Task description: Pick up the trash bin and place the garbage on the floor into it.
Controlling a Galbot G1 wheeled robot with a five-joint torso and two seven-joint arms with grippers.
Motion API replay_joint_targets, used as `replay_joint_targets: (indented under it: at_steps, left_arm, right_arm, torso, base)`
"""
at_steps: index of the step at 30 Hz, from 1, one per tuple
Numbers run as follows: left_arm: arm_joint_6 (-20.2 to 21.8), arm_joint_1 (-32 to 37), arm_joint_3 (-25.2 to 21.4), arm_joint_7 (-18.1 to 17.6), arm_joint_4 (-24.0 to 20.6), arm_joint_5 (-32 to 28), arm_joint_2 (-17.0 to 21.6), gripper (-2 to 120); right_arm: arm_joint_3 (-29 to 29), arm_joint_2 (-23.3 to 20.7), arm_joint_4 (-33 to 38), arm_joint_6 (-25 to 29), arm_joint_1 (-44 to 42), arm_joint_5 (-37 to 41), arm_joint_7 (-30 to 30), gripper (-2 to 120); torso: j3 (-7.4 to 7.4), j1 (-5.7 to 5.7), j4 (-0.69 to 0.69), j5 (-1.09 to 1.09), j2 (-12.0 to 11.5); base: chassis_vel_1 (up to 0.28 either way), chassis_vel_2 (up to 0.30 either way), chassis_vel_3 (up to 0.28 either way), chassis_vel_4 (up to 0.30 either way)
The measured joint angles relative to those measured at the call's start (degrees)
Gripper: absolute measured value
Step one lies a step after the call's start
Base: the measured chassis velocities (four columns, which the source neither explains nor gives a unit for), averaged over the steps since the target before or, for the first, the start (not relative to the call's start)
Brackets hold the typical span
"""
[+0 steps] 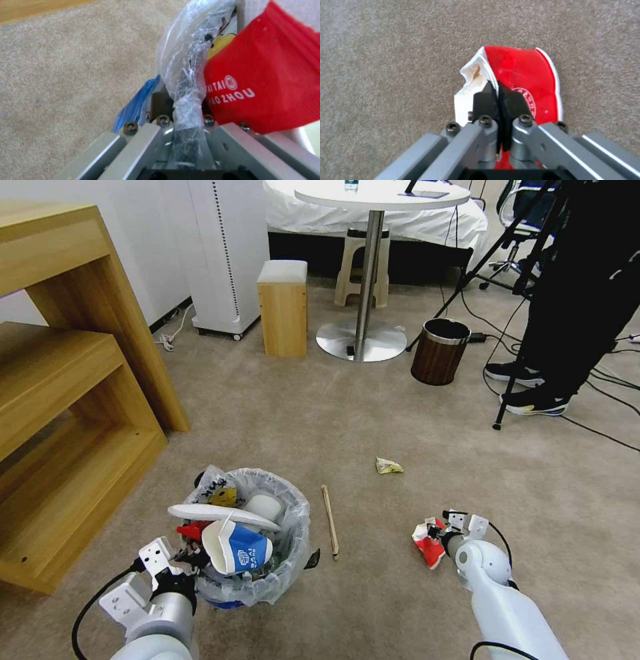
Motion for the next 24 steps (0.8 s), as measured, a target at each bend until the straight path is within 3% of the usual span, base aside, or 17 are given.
replay_joint_targets:
  at_steps: [6, 10, 14, 15, 18, 19, 21, 23, 24]
  left_arm:
    - [0.0, 0.0, -0.1, -0.1, 0.0, -0.3, 0.4, 0]
    - [0.1, 0.1, -0.6, -0.2, 0.1, -0.7, 0.6, 0]
    - [0.1, 0.3, -0.3, -0.6, 0.9, -0.8, 0.5, 0]
    - [0.1, 0.3, -0.3, -0.6, 0.9, -0.8, 0.5, 0]
    - [0.2, 0.5, 1.2, -1.1, 1.3, -0.8, 0.0, 0]
    - [0.2, 0.5, 1.2, -1.1, 1.3, -0.8, 0.0, 0]
    - [0.4, 0.6, 2.1, -1.2, 1.5, -0.5, -0.5, 0]
    - [0.4, 0.7, 2.3, -1.2, 1.5, -0.4, -0.6, 0]
    - [0.5, 0.7, 2.8, -1.3, 1.6, -0.1, -0.8, 0]
  right_arm:
    - [-0.1, -0.4, 1.8, 0.4, -1.3, 0.6, 0.0, 0]
    - [-0.3, -2.1, 8.9, 5.4, -5.1, 2.5, -4.7, 0]
    - [-0.4, -5.6, 24.6, 13.8, -10.4, 7.5, -14.6, 0]
    - [-0.4, -5.6, 24.6, 13.8, -10.4, 7.5, -14.6, 0]
    - [-1.7, -8.7, 33.7, 19.5, -11.5, 11.6, -24.6, 0]
    - [-1.7, -8.7, 33.7, 19.5, -11.5, 11.6, -24.6, 0]
    - [-3.6, -10.2, 36.4, 23.1, -10.8, 13.3, -32.3, 0]
    - [-4.4, -10.5, 36.8, 24.3, -10.3, 13.7, -34.8, 0]
    - [-6.1, -11.0, 36.9, 26.4, -9.2, 14.3, -39.0, 0]
  torso:
    - [0.0, 0.0, 0.01, 0.01, 0.0]
    - [0.0, 0.0, 0.0, 0.01, 0.0]
    - [-0.01, 0.0, 0.0, -0.01, 0.0]
    - [-0.01, 0.0, 0.0, -0.01, 0.0]
    - [-0.01, 0.0, 0.0, -0.02, 0.0]
    - [-0.01, 0.0, 0.0, -0.02, 0.0]
    - [-0.01, 0.0, 0.0, -0.02, 0.0]
    - [-0.01, 0.0, 0.0, -0.01, 0.0]
    - [-0.01, 0.0, 0.0, -0.01, 0.0]
  base:
    - [0.0, 0.0, 0.0, 0.0]
    - [0.0, 0.0, 0.0, 0.0]
    - [0.0, 0.0, 0.0, 0.0]
    - [0.0, 0.0, 0.0, 0.0]
    - [0.0, 0.0, 0.0, 0.0]
    - [0.0, 0.0, 0.0, 0.0]
    - [0.0, 0.0, 0.0, 0.0]
    - [0.0, 0.0, 0.0, 0.0]
    - [0.0, 0.0, 0.0, 0.0]
